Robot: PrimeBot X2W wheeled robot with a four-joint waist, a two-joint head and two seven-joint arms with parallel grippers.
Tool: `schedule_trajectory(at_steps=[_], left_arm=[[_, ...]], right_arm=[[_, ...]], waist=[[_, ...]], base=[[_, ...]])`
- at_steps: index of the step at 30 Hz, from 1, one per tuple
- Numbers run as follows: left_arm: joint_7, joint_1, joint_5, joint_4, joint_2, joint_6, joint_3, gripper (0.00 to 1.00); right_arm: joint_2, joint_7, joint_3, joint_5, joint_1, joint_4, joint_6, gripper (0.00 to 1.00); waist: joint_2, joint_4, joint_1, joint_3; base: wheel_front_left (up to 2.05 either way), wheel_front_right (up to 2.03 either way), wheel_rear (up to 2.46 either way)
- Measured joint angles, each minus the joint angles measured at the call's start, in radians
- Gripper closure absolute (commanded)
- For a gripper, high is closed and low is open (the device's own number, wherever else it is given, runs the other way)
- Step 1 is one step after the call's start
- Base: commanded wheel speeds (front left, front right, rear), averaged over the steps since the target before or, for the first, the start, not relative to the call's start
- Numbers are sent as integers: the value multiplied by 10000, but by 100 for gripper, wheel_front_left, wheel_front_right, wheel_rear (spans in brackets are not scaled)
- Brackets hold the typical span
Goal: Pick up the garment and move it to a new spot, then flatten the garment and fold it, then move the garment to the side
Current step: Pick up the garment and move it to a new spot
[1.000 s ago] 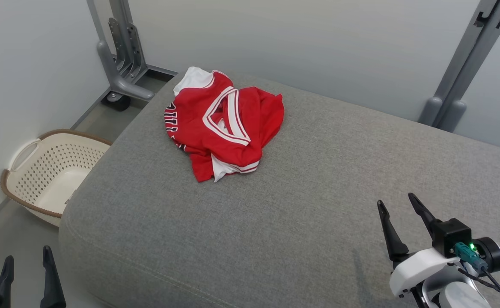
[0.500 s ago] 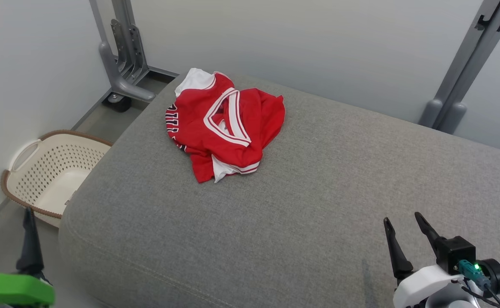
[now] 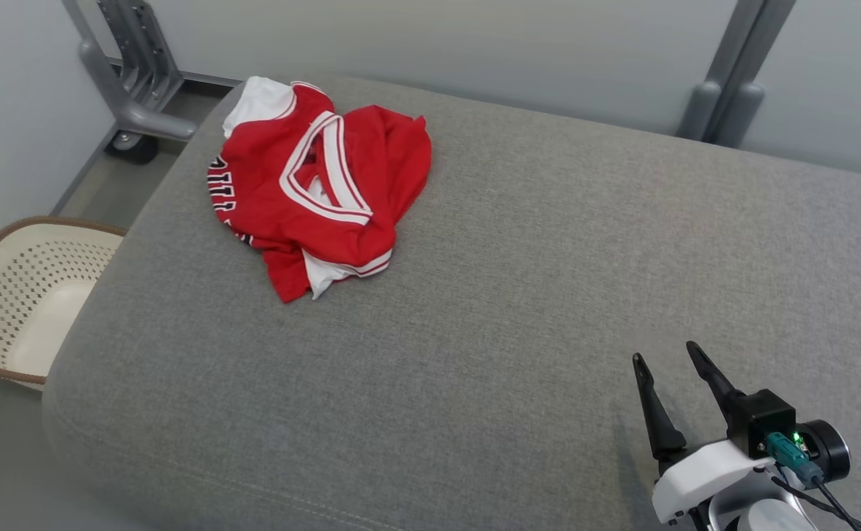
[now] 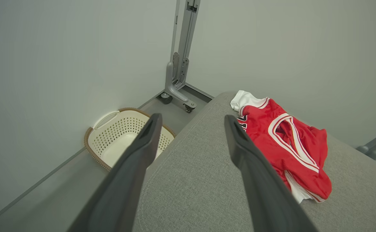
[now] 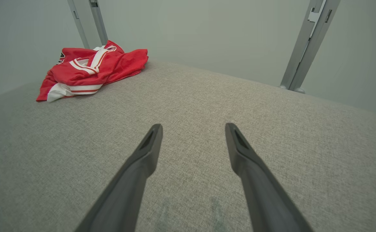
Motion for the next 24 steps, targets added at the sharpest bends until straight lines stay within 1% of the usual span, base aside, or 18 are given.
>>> schedule_trajectory(at_steps=[3,4,6,10,16,22,24], left_arm=[[719,-782,-2,257,228,224,-19,0],[1083,-1222,-2,380,378,349,8,0],[1358,-1625,-58,435,426,474,88,0],[1749,-2310,-198,477,619,564,178,0],[1939,-2741,-286,629,848,663,466,0],[1795,-2754,-280,1170,1022,830,917,0],[1770,-2749,-270,1323,1085,842,951,0]], right_arm=[[25,0,-36,-6,-10,-52,-8,0],[46,0,-82,-63,-81,-107,-10,0],[69,0,-98,-153,-261,-178,-10,0],[48,0,-184,-278,-695,-307,-10,0],[21,0,-190,-387,-1660,-472,33,0],[100,0,4,-426,-2338,-263,364,0],[138,0,2,-426,-2355,-138,372,0]], waist=[[0,-331,0,329],[0,-561,0,559],[0,-797,0,795],[0,-1281,0,1280],[0,-2048,0,2013],[0,-2964,1,2497],[0,-3272,1,2597]], base=[[0,0,0],[0,0,0],[0,0,0],[0,0,0],[0,0,0],[0,0,0],[0,0,0]])
